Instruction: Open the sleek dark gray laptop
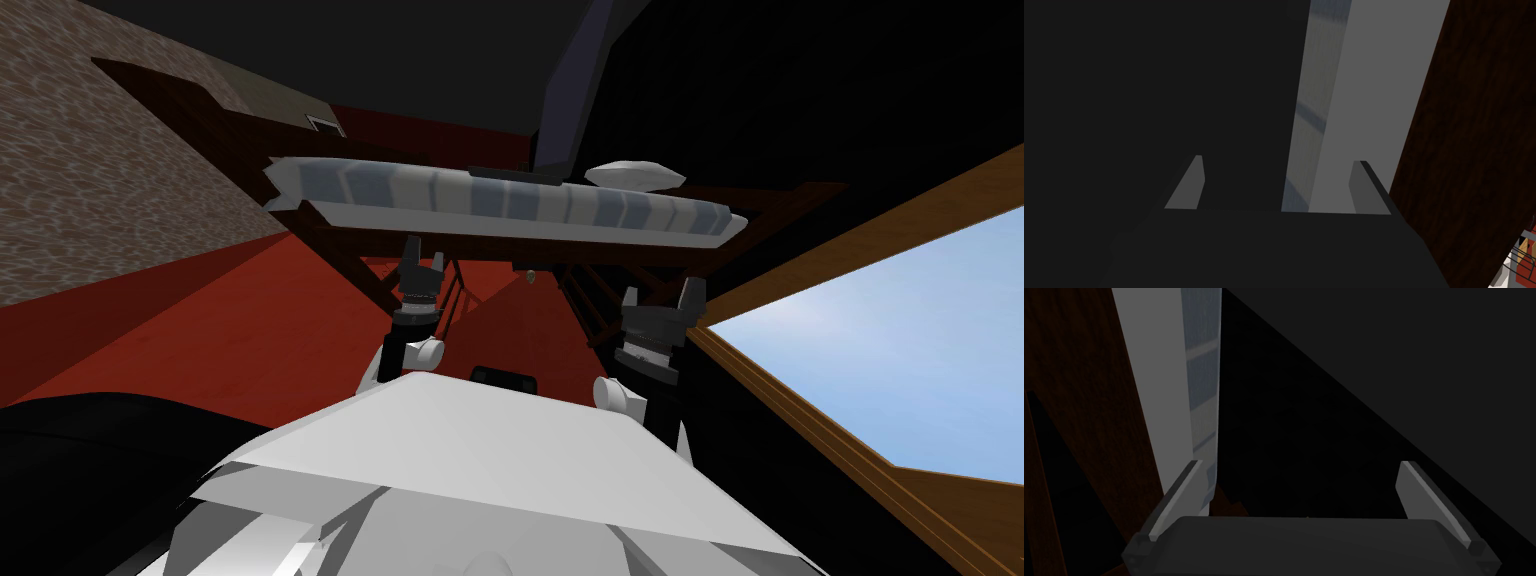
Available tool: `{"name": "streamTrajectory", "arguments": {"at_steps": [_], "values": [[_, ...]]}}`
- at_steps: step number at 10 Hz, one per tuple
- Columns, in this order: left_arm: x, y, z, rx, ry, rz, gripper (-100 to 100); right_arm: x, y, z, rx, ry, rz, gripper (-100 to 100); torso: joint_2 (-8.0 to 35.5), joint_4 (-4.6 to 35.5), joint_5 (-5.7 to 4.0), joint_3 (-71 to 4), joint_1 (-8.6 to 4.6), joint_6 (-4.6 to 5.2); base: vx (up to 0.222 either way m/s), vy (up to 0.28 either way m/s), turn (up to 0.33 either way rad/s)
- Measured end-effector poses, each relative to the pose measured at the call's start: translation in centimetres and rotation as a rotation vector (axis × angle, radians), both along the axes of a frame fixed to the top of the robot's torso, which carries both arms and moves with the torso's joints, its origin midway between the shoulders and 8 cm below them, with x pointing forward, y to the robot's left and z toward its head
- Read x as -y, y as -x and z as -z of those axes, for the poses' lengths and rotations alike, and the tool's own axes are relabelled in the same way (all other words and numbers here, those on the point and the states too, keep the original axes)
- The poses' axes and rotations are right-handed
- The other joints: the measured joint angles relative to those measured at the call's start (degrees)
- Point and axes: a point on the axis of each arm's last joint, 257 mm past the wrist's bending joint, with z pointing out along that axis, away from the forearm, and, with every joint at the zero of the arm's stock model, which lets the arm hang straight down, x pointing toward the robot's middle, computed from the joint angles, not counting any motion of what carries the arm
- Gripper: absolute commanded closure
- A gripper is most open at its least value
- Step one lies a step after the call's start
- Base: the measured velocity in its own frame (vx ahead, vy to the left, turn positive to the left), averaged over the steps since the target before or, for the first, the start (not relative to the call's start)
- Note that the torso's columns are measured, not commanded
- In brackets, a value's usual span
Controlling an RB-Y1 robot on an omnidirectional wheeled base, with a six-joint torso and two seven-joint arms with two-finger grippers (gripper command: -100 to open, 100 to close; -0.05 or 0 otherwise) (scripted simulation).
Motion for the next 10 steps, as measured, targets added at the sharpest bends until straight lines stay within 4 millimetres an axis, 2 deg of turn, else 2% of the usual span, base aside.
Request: {"name": "streamTrajectory", "arguments": {"at_steps": [9,10], "values": [[0.0,0.0,0.0,0.0,0.0,0.0,0,0.0,0.0,0.0,0.0,0.0,0.0,0,0.0,0.0,0.0,0.0,0.0,0.0,0.0,0.0,0.0],[0.0,0.0,0.0,0.0,0.0,0.0,-100,0.0,0.0,0.0,0.0,0.0,0.0,0,0.0,0.0,0.0,0.0,0.0,0.0,-0.015,-0.016,-0.004]]}}
